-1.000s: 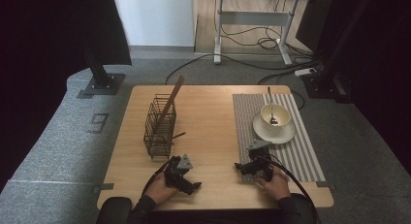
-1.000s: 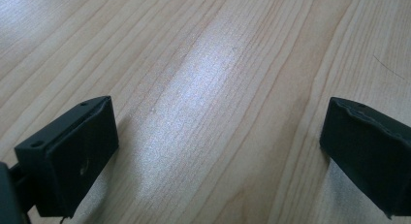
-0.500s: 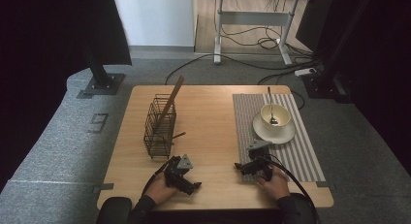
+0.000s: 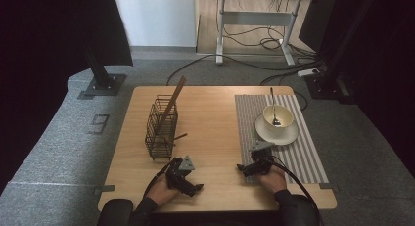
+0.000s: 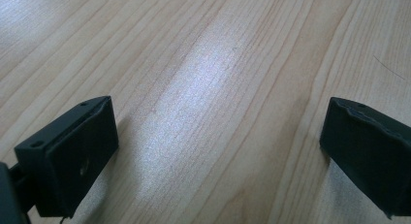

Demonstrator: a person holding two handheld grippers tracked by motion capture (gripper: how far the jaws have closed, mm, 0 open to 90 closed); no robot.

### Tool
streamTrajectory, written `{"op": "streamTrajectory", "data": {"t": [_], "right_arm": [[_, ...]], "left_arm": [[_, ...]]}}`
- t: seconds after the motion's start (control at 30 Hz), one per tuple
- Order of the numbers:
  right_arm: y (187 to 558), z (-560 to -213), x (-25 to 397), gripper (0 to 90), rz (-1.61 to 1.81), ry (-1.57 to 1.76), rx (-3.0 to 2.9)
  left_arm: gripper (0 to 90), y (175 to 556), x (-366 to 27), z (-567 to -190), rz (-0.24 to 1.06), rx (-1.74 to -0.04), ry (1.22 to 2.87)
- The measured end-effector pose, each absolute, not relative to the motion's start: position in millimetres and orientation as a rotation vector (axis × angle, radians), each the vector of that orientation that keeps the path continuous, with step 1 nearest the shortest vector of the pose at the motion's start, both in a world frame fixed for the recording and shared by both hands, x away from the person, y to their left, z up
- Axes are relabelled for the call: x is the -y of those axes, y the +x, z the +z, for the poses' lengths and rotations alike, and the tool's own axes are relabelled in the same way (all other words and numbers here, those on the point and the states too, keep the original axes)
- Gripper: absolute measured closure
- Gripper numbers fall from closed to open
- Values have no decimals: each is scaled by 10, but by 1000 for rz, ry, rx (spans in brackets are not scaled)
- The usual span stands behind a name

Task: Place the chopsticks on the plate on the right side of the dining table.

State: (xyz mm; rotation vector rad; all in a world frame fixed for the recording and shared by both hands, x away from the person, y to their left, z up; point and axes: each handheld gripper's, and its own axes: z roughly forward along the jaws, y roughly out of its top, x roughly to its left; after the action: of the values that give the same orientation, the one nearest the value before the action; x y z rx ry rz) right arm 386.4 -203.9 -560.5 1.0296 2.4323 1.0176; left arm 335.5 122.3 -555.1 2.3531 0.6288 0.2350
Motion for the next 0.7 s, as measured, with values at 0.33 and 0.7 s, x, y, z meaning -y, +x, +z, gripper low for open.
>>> {"op": "streamTrajectory", "data": {"t": [0.33, 0.7], "right_arm": [[3867, -5592, 2031, 0, 1006, 1024, -2447], [3840, -5423, 2054, 0, 1108, 1057, -2444]], "left_arm": [[0, 3355, -1223, -5551, 235, -629, 2353], [0, 3355, -1223, -5552, 235, -629, 2353]]}}
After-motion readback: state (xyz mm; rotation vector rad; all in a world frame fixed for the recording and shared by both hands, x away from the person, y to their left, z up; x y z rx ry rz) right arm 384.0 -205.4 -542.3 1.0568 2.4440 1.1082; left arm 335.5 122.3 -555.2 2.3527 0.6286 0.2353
